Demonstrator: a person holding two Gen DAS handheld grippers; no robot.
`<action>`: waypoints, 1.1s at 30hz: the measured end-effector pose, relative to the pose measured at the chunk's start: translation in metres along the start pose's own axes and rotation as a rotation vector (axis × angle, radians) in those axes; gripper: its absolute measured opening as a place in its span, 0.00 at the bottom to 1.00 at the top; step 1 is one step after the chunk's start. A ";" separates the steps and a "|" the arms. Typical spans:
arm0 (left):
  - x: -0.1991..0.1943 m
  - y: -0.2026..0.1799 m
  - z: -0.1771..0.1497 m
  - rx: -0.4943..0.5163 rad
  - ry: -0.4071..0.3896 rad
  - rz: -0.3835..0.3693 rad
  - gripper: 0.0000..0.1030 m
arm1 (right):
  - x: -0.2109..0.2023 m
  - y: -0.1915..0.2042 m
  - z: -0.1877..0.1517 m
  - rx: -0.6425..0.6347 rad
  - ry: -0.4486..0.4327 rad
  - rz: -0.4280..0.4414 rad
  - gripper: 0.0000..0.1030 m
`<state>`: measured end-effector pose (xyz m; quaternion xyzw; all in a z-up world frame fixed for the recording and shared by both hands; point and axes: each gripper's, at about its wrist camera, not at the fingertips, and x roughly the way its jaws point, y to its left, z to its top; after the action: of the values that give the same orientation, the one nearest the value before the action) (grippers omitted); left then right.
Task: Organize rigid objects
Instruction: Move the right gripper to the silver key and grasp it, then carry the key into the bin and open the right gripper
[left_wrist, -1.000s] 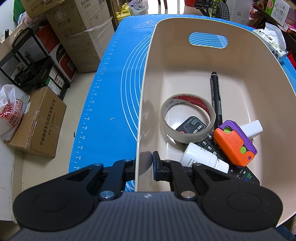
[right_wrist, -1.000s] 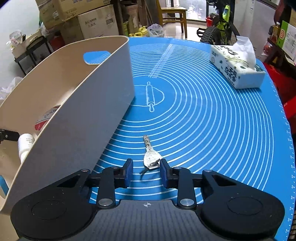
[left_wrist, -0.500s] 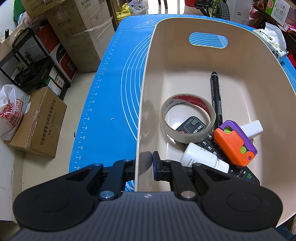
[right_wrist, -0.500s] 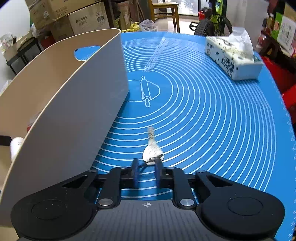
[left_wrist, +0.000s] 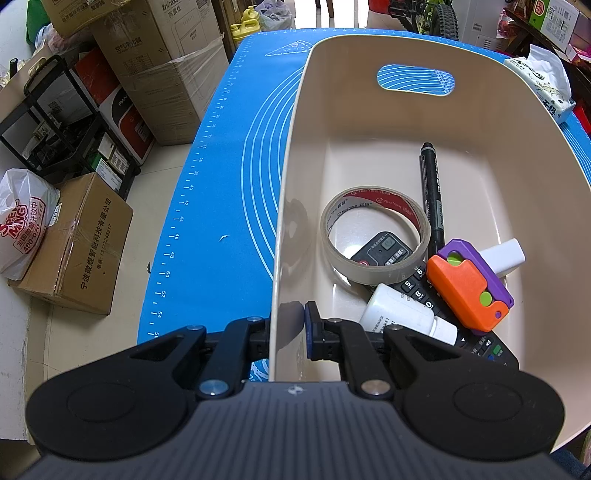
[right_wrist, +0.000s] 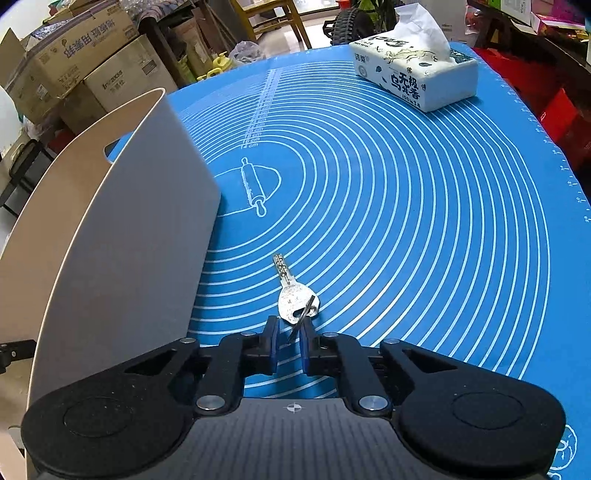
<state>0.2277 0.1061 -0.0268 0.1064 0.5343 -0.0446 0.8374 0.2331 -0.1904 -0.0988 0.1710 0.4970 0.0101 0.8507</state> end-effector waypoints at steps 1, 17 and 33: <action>0.000 0.000 0.000 0.000 0.000 0.000 0.12 | 0.000 0.000 0.000 0.003 -0.004 -0.002 0.32; 0.000 0.000 0.000 -0.001 0.000 0.000 0.12 | -0.010 0.000 0.009 0.000 -0.072 -0.020 0.13; 0.000 0.000 0.000 0.000 0.000 0.000 0.12 | -0.061 0.012 0.041 -0.010 -0.237 0.019 0.13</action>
<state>0.2281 0.1058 -0.0270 0.1062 0.5345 -0.0444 0.8373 0.2392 -0.2021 -0.0257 0.1714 0.3912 0.0004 0.9042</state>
